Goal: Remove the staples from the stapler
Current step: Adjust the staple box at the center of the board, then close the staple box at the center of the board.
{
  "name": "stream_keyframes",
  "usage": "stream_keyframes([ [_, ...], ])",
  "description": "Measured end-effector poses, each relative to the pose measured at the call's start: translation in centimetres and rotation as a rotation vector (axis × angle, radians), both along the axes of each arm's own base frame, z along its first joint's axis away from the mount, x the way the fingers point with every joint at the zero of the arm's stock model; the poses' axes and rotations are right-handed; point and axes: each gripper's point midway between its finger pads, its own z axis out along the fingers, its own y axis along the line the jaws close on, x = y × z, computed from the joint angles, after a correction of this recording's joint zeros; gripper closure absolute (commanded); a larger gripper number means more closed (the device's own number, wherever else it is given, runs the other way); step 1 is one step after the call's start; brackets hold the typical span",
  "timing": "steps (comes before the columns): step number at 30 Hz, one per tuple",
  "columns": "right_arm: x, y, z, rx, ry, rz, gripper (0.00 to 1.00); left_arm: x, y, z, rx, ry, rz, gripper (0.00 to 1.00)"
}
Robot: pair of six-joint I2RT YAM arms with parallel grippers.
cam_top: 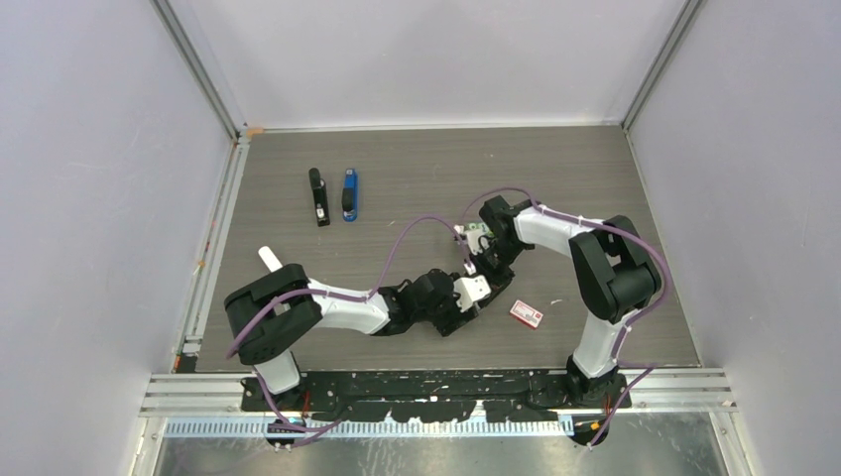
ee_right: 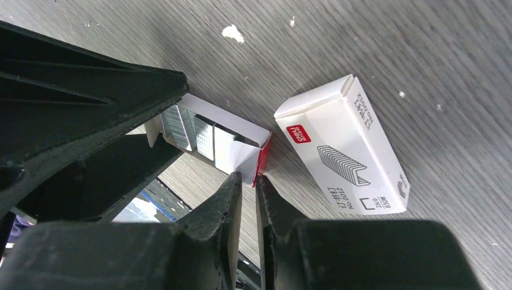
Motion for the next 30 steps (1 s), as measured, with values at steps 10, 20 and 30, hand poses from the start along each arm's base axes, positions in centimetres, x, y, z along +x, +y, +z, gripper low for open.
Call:
stream_keyframes([
  [10,0.3,-0.5,0.7,0.003,-0.031,0.023,0.7,-0.1,0.0,0.1,0.021,-0.031,-0.056,0.51],
  [20,2.0,-5.1,10.6,0.123,-0.499,0.086,0.17,-0.5,-0.1,0.1,0.046,-0.047,-0.123,0.45],
  [30,-4.3,-8.5,5.4,0.148,-0.554,0.421,0.02,-0.6,0.1,0.3,0.049,-0.021,-0.105,0.21],
])
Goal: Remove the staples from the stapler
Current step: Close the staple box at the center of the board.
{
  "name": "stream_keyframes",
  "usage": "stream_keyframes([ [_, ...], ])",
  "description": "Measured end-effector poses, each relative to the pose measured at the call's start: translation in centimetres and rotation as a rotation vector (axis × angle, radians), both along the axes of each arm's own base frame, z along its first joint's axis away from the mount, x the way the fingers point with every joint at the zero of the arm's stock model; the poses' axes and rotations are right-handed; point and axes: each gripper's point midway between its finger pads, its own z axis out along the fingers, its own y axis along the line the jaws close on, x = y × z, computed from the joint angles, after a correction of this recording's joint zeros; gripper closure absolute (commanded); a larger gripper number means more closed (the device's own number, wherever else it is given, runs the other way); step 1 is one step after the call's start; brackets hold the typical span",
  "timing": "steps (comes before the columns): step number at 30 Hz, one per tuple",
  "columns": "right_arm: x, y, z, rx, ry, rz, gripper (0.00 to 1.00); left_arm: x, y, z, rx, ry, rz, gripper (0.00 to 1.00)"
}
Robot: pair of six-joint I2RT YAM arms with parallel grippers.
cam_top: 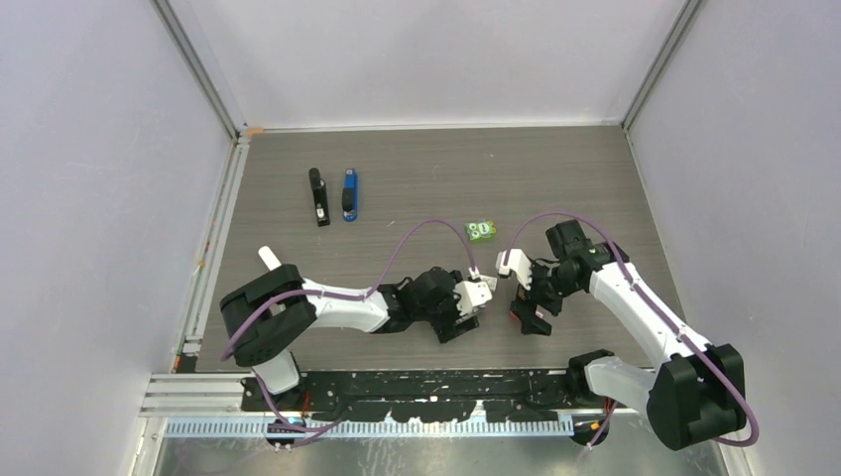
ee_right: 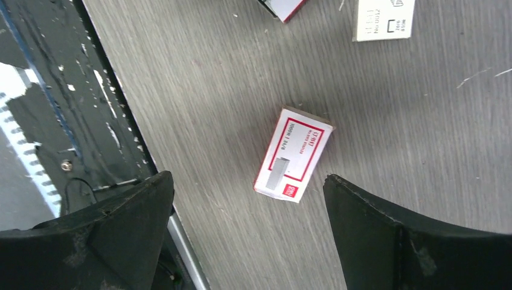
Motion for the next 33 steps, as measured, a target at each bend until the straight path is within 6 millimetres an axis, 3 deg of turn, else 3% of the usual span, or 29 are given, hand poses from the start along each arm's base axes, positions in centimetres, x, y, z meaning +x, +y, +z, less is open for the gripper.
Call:
stream_keyframes([
  [3,0.3,-0.5,-0.3,-0.018,-0.03,0.034,0.03,-0.3,0.4,0.5,-0.014,0.017,0.019,0.17],
  [7,0.7,-0.9,-0.9,-0.045,-0.038,0.053,0.04,-0.6,1.0,3.0,-0.095,0.014,0.055,0.01],
  [10,0.7,-1.1,-1.5,-0.062,-0.022,0.053,0.05,-1.0,1.9,5.3,-0.2,-0.003,0.092,0.0],
  [13,0.8,-1.3,-2.0,-0.077,-0.003,0.044,0.05,-1.3,2.6,6.3,-0.271,-0.008,0.101,0.0],
  [18,0.8,-1.4,-2.3,-0.079,0.032,0.006,0.05,-1.9,1.9,5.4,-0.277,0.001,0.028,0.0],
  [26,1.5,-2.1,-1.2,-0.024,0.052,-0.084,0.05,-1.0,-0.5,-0.1,-0.171,0.003,-0.057,0.08],
  [33,1.4,-1.9,-0.7,0.004,0.058,-0.096,0.05,0.6,-2.2,0.0,-0.208,-0.042,-0.049,0.28],
])
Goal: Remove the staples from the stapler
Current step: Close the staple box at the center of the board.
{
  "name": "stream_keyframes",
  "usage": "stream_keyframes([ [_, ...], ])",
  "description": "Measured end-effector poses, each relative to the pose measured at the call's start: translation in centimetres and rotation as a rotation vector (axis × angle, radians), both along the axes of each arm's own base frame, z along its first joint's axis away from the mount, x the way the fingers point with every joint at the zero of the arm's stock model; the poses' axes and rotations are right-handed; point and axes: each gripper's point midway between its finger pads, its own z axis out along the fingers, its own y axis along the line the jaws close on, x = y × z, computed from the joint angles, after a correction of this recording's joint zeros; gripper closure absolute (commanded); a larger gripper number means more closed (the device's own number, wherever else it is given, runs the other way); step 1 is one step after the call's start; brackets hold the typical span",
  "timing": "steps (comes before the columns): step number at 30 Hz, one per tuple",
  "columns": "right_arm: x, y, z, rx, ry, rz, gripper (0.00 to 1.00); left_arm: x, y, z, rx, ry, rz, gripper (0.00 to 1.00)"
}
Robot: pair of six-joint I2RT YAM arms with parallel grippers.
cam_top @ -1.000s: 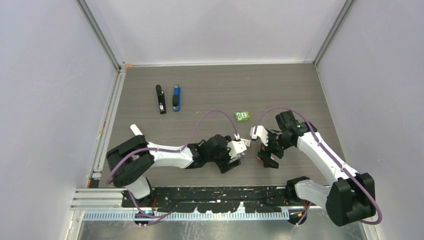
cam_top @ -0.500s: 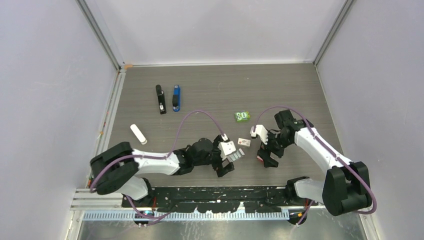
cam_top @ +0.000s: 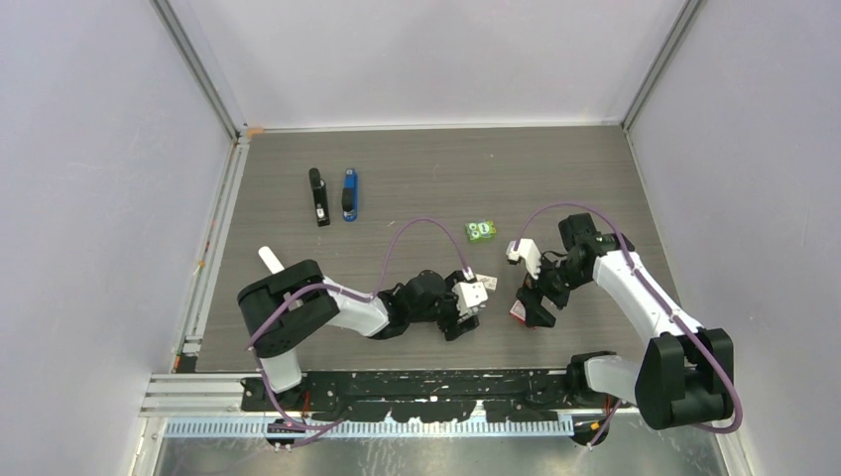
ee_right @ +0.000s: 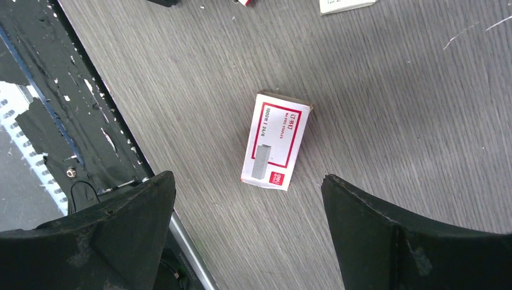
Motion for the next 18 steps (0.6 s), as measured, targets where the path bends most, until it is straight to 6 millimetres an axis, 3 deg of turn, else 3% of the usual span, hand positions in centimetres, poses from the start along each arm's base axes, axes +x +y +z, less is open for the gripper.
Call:
stream_keyframes([
  [18,-0.59,0.3,0.23,0.024,0.005,0.034,0.06,0.87,-1.04,-0.06,0.0,-0.041,-0.012,0.56],
])
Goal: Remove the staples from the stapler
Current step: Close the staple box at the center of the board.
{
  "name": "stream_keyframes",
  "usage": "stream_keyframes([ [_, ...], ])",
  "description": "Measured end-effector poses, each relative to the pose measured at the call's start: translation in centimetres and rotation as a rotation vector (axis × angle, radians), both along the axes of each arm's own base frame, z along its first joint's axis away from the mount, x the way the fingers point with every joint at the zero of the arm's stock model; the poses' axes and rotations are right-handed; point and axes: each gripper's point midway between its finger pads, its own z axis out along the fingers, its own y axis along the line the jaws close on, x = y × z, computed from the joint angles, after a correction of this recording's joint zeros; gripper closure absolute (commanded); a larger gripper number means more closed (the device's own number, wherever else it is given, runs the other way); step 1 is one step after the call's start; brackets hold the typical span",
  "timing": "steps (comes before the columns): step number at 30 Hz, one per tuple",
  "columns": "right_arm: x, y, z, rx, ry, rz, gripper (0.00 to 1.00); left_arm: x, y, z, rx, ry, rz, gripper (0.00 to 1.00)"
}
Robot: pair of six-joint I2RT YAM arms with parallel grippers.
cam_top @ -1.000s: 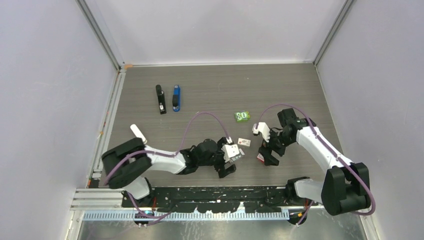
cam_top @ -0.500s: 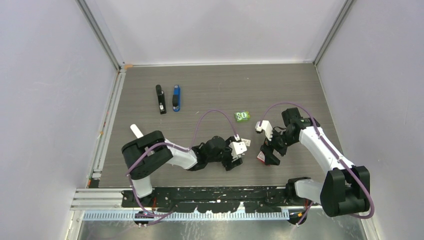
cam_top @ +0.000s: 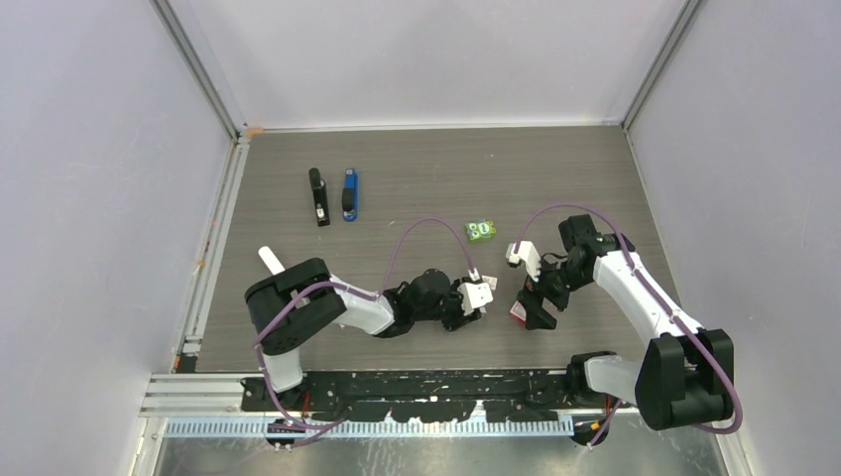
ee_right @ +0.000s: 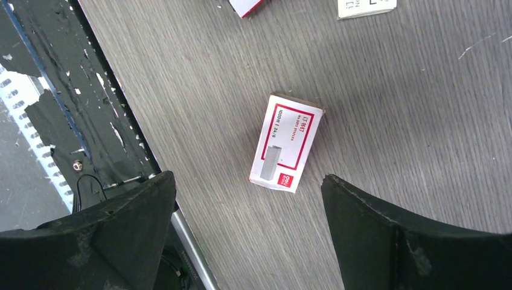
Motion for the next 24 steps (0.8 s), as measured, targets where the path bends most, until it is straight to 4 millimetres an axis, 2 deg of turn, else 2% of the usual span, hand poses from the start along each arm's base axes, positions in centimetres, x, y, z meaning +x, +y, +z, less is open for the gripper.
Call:
stream_keyframes([
  [10,-0.3,0.1,0.4,0.019,-0.083,0.116,0.02,-1.6,0.6,0.0,0.023,-0.01,-0.105,0.57],
  [17,-1.6,0.1,-0.8,0.0,-0.109,0.265,0.02,-2.7,1.2,-0.1,0.035,0.003,-0.159,0.54],
  [24,-1.0,0.2,-1.9,-0.061,-0.117,0.291,0.02,-2.7,1.4,0.0,0.03,0.022,-0.136,0.28],
])
